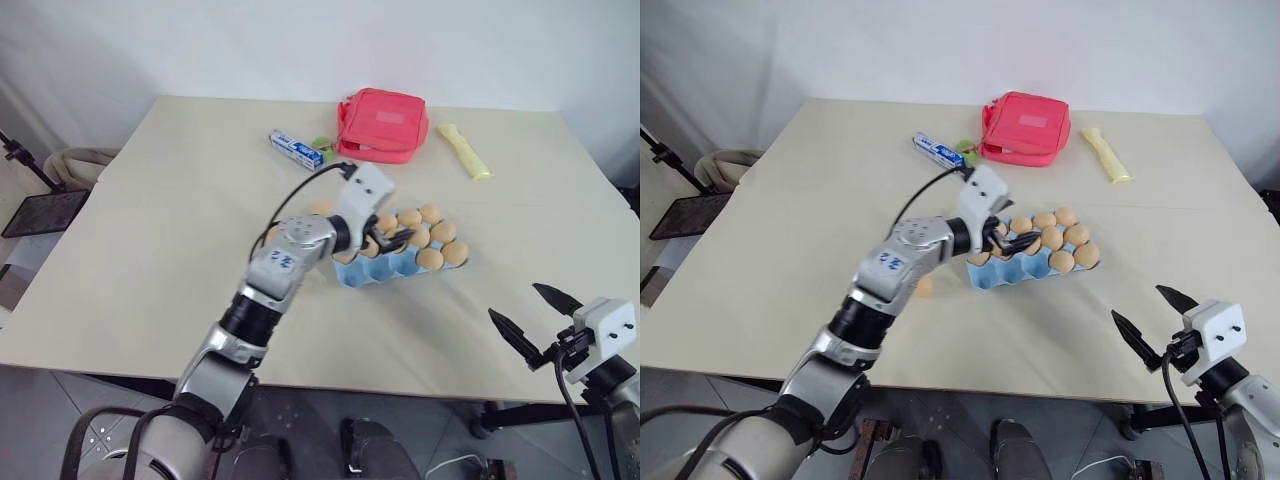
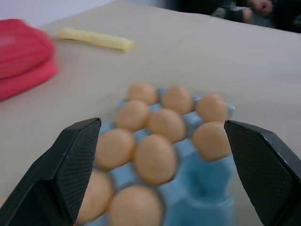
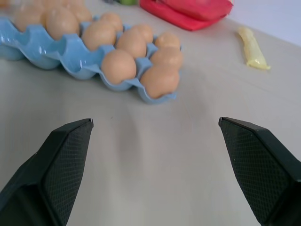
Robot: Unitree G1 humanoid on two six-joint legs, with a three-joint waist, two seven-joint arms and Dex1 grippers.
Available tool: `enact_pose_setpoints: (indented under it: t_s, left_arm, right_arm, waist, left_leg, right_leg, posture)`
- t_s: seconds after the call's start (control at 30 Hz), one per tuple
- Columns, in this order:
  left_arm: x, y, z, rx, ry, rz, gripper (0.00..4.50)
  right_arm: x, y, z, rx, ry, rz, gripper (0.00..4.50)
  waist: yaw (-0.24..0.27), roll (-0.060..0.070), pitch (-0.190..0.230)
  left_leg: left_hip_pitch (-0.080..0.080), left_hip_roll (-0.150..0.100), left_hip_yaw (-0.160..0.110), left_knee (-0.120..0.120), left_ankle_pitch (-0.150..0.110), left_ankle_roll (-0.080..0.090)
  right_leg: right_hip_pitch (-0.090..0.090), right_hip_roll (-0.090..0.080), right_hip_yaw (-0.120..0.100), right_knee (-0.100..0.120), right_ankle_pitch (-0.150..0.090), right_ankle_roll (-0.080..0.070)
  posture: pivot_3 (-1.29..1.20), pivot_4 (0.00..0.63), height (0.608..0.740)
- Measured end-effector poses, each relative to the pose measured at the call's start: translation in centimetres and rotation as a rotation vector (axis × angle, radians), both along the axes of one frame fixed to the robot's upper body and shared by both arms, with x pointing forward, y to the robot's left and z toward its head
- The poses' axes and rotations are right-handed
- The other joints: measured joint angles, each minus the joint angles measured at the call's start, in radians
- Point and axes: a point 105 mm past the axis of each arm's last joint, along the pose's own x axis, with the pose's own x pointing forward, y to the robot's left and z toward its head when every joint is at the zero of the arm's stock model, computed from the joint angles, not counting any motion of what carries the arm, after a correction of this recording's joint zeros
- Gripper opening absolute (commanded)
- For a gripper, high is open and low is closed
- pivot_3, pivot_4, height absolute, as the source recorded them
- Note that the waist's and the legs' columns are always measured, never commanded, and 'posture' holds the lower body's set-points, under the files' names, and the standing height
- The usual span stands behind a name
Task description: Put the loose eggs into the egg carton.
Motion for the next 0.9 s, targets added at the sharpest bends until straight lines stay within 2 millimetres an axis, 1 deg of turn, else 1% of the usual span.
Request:
enact_pose_setpoints:
  t_s: [0.1,0.13,0.23,0.33,0.4,0.47,0.57,0.73,0.83,0.9]
  left_arm:
    - [0.3,3.1,-0.8,-0.011,0.013,0.091,4.48]
    - [0.4,3.8,-1.0,-0.011,0.017,0.111,4.48]
    - [0.4,6.3,-0.9,-0.064,-0.005,0.175,4.48]
    - [-0.4,8.8,-0.6,-0.145,-0.064,0.198,4.48]
    - [-1.4,10.3,-0.6,-0.176,-0.115,0.190,4.48]
    - [-2.7,11.6,-1.1,-0.183,-0.166,0.164,4.48]
    - [-5.3,12.6,-2.8,-0.178,-0.190,0.094,4.48]
    - [-8.2,14.2,-5.7,-0.138,-0.136,0.034,4.48]
    - [-9.2,15.0,-7.1,-0.126,-0.094,0.042,4.48]
    - [-9.4,16.2,-8.0,-0.128,-0.055,0.114,4.48]
  right_arm:
    - [0.5,0.0,0.6,-0.017,-0.002,0.042,4.50]
    - [0.7,-0.1,0.8,-0.022,-0.002,0.047,4.50]
    - [1.1,-0.1,1.0,-0.029,0.001,0.068,4.50]
    - [1.5,0.0,1.2,-0.031,0.002,0.086,4.50]
    - [1.8,0.1,1.2,-0.026,0.004,0.099,4.50]
    - [1.9,0.4,1.1,-0.026,0.014,0.119,4.50]
    - [2.3,0.8,1.2,-0.026,0.019,0.140,4.50]
    - [2.5,0.9,1.5,-0.037,0.025,0.158,4.50]
    - [2.6,0.7,1.3,-0.033,0.035,0.157,4.50]
    - [2.5,0.8,1.3,-0.033,0.037,0.163,4.50]
  waist:
    - [0.000,0.000,0.000]
    - [0.001,0.000,0.000]
    - [0.002,0.001,0.000]
    - [0.002,0.001,0.000]
    - [0.001,0.001,0.000]
    - [0.000,0.001,-0.001]
    - [0.001,0.001,-0.001]
    - [0.001,0.001,-0.001]
    - [0.001,0.001,0.000]
    - [0.000,0.001,0.000]
  left_leg:
    - [0.000,0.000,0.000,0.000,0.000,0.000]
    - [0.000,0.000,0.000,0.000,0.000,-0.001]
    - [0.001,0.000,0.000,-0.001,-0.001,-0.001]
    - [0.002,0.001,0.001,-0.002,-0.001,-0.003]
    - [0.003,0.001,0.002,-0.003,-0.002,-0.003]
    - [0.005,0.002,0.003,-0.003,-0.002,-0.003]
    - [0.006,0.001,0.003,-0.003,-0.002,-0.003]
    - [0.006,0.002,0.003,-0.003,-0.002,-0.002]
    - [0.006,0.001,0.003,-0.003,-0.002,-0.002]
    - [0.006,0.002,0.003,-0.003,-0.002,-0.002]
  right_leg:
    - [0.000,-0.001,0.000,0.001,0.000,0.000]
    - [0.000,-0.001,0.000,0.001,0.000,0.000]
    - [0.000,-0.001,-0.001,0.001,0.000,0.000]
    - [0.000,-0.001,-0.001,0.001,0.000,-0.001]
    - [0.000,-0.001,-0.001,0.001,0.000,-0.001]
    - [0.001,-0.001,-0.001,0.001,-0.001,-0.002]
    - [0.002,-0.002,-0.001,0.001,-0.001,-0.002]
    - [0.003,-0.002,-0.001,0.000,-0.001,-0.004]
    - [0.003,-0.003,-0.001,0.000,-0.001,-0.004]
    - [0.003,-0.003,-0.001,0.000,-0.001,-0.004]
  posture:
    - [0.00,0.150,0.740]
    - [0.00,0.150,0.740]
    - [0.00,0.150,0.740]
    - [0.00,0.150,0.740]
    - [0.00,0.150,0.740]
    - [0.00,0.150,0.740]
    - [0.00,0.150,0.740]
    - [0.00,0.150,0.740]
    - [0.00,0.150,0.740]
    - [0.00,0.150,0.740]
